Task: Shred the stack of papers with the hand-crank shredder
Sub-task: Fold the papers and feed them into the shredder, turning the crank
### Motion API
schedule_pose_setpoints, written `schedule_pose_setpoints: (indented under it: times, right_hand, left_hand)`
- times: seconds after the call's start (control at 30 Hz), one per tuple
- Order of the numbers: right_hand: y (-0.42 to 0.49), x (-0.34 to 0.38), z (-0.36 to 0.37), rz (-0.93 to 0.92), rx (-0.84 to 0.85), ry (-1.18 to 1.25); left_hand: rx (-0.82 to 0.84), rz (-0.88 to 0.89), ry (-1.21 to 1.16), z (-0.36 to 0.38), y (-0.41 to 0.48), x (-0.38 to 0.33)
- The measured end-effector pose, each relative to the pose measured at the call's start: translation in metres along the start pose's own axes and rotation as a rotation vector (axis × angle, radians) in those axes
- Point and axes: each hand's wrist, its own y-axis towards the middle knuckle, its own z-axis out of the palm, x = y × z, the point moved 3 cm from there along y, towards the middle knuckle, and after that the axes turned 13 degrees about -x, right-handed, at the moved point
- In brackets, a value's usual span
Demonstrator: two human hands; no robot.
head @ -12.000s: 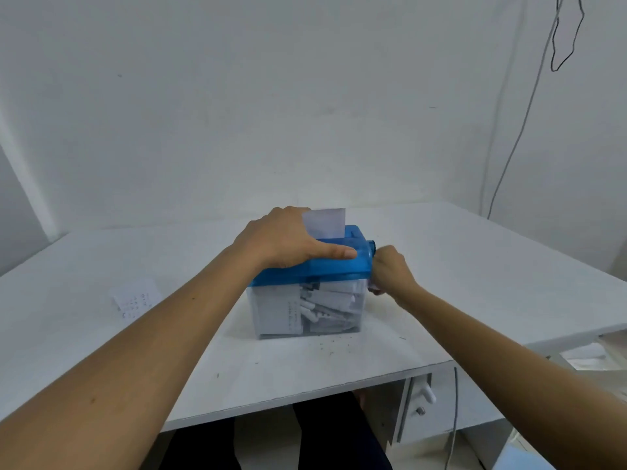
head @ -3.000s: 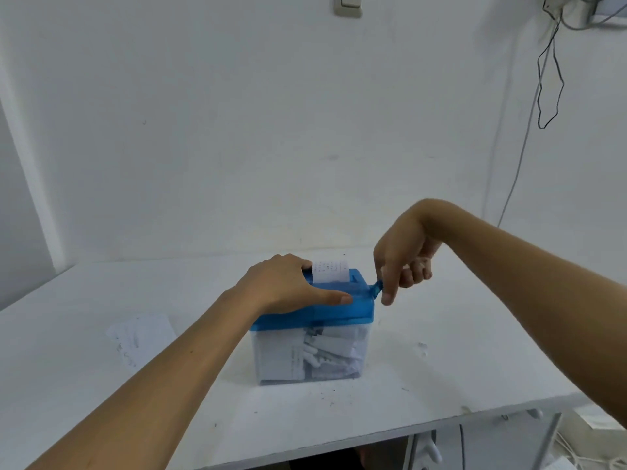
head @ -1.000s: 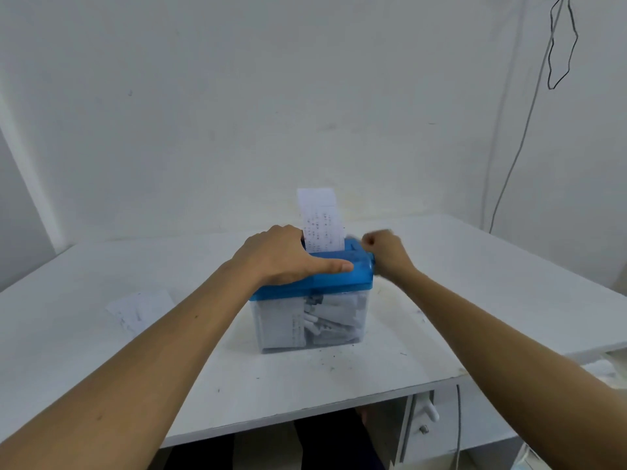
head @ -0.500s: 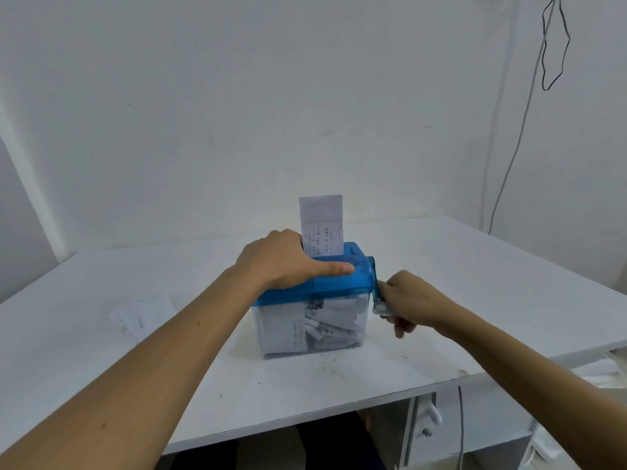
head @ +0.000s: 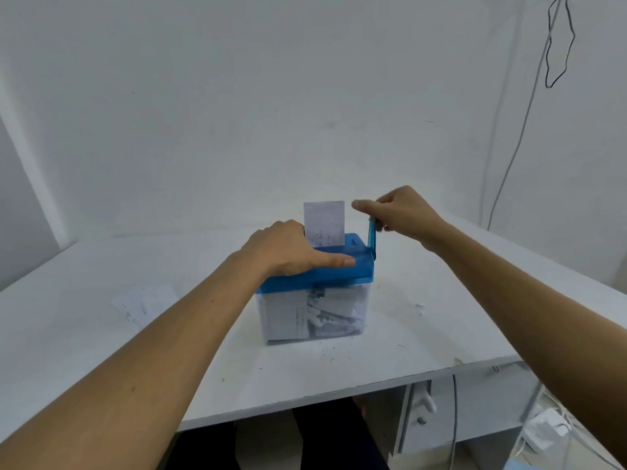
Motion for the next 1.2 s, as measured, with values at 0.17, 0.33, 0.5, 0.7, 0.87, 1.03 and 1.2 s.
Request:
schedule_pose_setpoints:
  times: [0.17,0.33,0.5,0.7,0.87,1.03,1.2]
  right_hand:
    - [0.024,-0.017,0.040,-0.084,-0.038,-0.151]
    - [-0.004,-0.064,0.068,0.060,0.065,-0.246]
    - [-0.051,-0.076,0.058,0.191,0.142,-0.132]
    - [-0.078,-0.056,0.015,0.268,0.260,-0.012]
    - [-0.060,-0.010,-0.019,0.084,0.231,0.087]
    - [-0.007,0.003,-0.005,-0.005,-0.028,-0.008]
    - [0.022,-0.006,0.019,-0.045,-0.085,-0.006]
  left_hand:
    - [-0.015,-0.006,0.014,0.000,-0.001,0.000]
    - [-0.057,0.004,0.061,-0.002,-0.005,-0.004]
    - [-0.061,-0.006,0.085,-0.003,-0.005,-0.004]
    - [-0.038,-0.023,0.060,-0.004,-0.005,-0.005]
    - [-0.014,-0.017,-0.001,-0.004,-0.005,-0.004]
    - [-0.022,-0.009,-0.032,-0.003,-0.004,-0.001]
    - [-0.031,-0.008,-0.024,-0.001,-0.002,0.000]
